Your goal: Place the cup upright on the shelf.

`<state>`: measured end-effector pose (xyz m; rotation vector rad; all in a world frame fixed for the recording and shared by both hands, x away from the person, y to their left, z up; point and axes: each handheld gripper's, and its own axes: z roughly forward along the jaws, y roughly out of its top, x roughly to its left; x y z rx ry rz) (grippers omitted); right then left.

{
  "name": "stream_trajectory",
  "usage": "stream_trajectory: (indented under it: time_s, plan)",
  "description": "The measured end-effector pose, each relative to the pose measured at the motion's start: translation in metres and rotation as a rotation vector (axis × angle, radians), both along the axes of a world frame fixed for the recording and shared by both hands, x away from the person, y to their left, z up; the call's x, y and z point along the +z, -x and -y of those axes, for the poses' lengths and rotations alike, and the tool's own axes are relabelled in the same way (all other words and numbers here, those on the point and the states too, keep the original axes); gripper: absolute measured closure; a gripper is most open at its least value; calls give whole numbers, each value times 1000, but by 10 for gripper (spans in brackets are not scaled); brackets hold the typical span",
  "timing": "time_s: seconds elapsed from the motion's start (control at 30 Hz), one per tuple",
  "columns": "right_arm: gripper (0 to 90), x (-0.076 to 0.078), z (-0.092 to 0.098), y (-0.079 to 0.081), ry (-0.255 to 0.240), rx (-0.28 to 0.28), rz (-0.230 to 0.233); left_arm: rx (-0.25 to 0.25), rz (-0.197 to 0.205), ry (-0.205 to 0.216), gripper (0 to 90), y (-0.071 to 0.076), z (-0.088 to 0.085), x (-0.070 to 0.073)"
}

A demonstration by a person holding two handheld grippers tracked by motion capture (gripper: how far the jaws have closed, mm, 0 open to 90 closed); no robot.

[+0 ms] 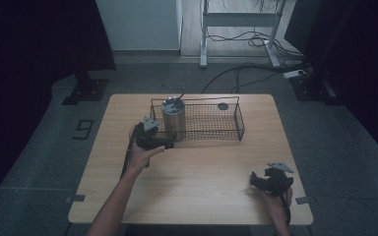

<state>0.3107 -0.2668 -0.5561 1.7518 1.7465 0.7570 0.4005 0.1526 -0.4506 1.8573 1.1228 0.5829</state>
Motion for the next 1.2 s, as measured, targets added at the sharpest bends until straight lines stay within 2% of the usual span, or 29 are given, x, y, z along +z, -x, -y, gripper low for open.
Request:
stream_trajectory:
  time_s: [0.37,0.57,0.67,0.77,0.87,0.97,1.03,1.2]
  plan:
    - [33,0,0,0,0,0,0,-42,-11,17,5,42,-13,-13]
    - [34,0,0,0,0,1,1,-58,-63,-1,12,61,-20,-29]
    - [34,0,0,0,0,1,1,-51,-65,4,21,70,-23,-37]
    - [34,0,0,0,0,1,1,-47,-69,7,22,76,-26,-42]
    - [34,0,0,0,0,1,1,-30,-54,5,28,83,-28,-48]
    - [34,0,0,0,1,0,1,-29,-57,20,31,86,-29,-52]
    - [34,0,0,0,2,-1,1,-31,-58,12,28,87,-29,-53]
    - [34,0,0,0,2,-1,1,-24,-46,42,32,88,-29,-49]
